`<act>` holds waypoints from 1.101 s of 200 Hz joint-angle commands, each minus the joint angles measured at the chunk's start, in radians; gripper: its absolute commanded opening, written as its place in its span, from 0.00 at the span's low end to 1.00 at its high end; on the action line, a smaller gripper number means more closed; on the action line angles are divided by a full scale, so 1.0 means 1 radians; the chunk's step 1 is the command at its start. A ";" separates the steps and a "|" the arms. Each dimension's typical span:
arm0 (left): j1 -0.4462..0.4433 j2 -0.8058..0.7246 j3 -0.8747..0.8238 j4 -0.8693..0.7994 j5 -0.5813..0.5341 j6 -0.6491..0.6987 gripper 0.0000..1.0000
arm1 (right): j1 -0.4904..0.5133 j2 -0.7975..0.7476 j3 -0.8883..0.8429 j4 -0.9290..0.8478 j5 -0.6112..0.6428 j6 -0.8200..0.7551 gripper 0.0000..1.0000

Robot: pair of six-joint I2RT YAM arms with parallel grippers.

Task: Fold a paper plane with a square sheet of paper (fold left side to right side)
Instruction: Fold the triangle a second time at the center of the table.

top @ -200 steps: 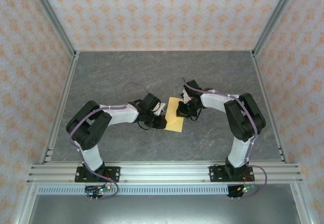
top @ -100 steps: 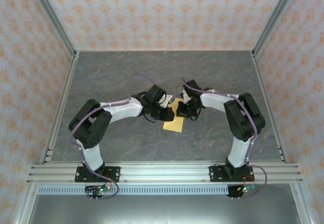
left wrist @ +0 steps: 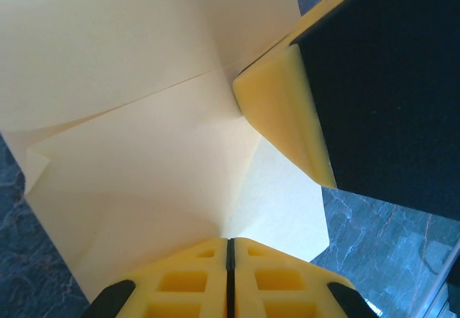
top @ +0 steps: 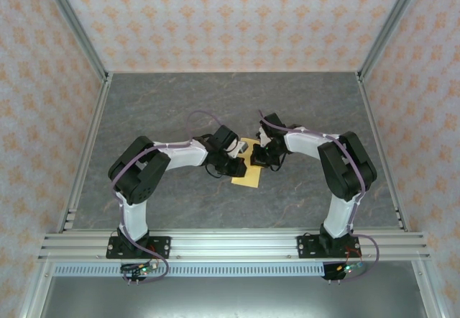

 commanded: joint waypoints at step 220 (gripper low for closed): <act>0.069 -0.293 -0.216 -0.052 -0.070 0.040 0.14 | -0.034 -0.160 -0.058 0.090 0.029 0.047 0.30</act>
